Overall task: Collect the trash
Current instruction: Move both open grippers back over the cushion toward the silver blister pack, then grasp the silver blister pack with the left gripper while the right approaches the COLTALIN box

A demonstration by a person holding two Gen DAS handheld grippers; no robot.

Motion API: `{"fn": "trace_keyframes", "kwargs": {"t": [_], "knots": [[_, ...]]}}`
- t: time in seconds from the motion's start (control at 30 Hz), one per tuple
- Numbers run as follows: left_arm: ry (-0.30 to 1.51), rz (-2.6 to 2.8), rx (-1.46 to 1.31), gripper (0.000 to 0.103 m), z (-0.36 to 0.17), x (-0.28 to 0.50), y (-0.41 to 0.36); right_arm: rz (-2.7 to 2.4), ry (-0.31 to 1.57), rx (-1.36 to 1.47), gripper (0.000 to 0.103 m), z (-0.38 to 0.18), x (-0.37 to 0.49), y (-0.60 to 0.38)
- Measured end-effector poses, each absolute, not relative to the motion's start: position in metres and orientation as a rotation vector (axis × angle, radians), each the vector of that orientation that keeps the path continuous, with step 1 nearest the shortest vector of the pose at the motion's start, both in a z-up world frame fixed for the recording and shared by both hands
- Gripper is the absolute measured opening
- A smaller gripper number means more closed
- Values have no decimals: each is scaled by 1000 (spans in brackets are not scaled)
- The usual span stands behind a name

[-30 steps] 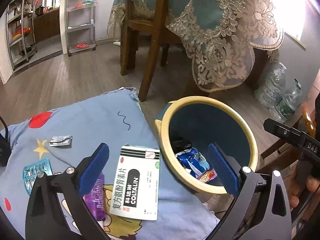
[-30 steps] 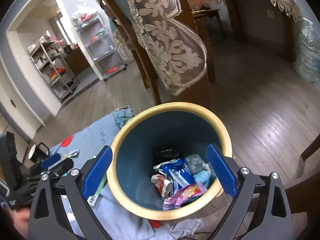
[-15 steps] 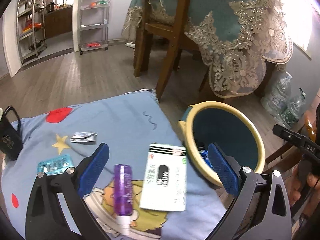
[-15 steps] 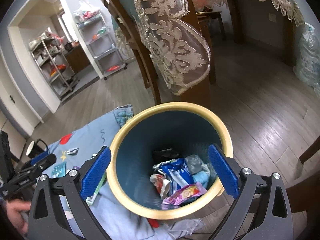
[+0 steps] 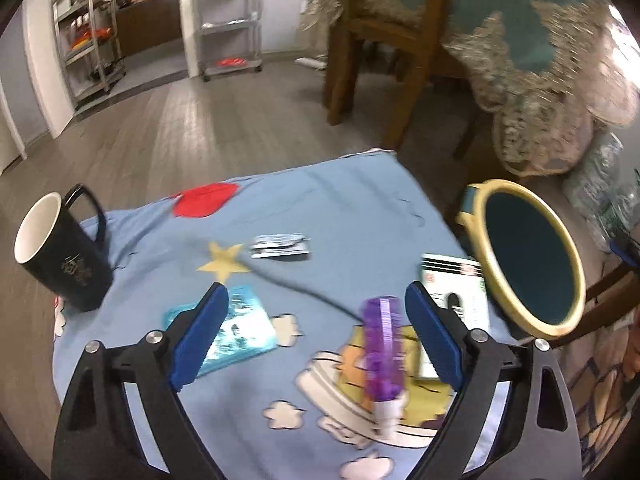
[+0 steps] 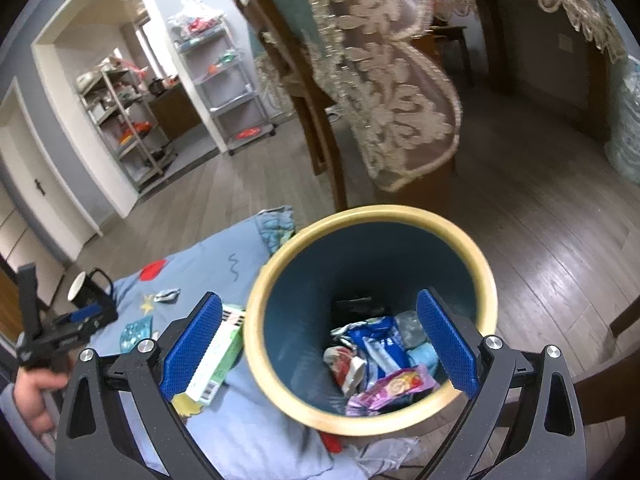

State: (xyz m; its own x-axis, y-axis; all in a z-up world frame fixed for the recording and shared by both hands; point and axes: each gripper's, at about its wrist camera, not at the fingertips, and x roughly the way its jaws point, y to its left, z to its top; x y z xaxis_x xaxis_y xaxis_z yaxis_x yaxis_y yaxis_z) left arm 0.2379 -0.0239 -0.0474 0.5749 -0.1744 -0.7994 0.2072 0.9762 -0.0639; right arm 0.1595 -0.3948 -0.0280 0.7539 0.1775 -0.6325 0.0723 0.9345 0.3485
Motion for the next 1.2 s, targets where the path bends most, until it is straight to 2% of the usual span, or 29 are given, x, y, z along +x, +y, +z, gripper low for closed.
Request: {"fn": "trace_keyframes", "kwargs": {"t": [0.2,0.5,0.67,0.8,1.03,1.2], "knots": [[1004,-200,6,85,-68,271,-3,103,736,338,97,-26,164,-373],[1078,-218,3,83,-102,322,-18,152,777,319,97,-30,175,-345],[1142,-184,46,72,-126,346,-26,183,804,289,97,-35,182,-327],[1171,-149,57,57,-138,356,-25,213,826,254,97,-39,187,-311],[1126,-152,51,57,-125,348,-22,248,870,223,97,-49,193,-288],[1045,-154,-69,57,-91,335,-2,279,892,191,97,-54,192,-275]]}}
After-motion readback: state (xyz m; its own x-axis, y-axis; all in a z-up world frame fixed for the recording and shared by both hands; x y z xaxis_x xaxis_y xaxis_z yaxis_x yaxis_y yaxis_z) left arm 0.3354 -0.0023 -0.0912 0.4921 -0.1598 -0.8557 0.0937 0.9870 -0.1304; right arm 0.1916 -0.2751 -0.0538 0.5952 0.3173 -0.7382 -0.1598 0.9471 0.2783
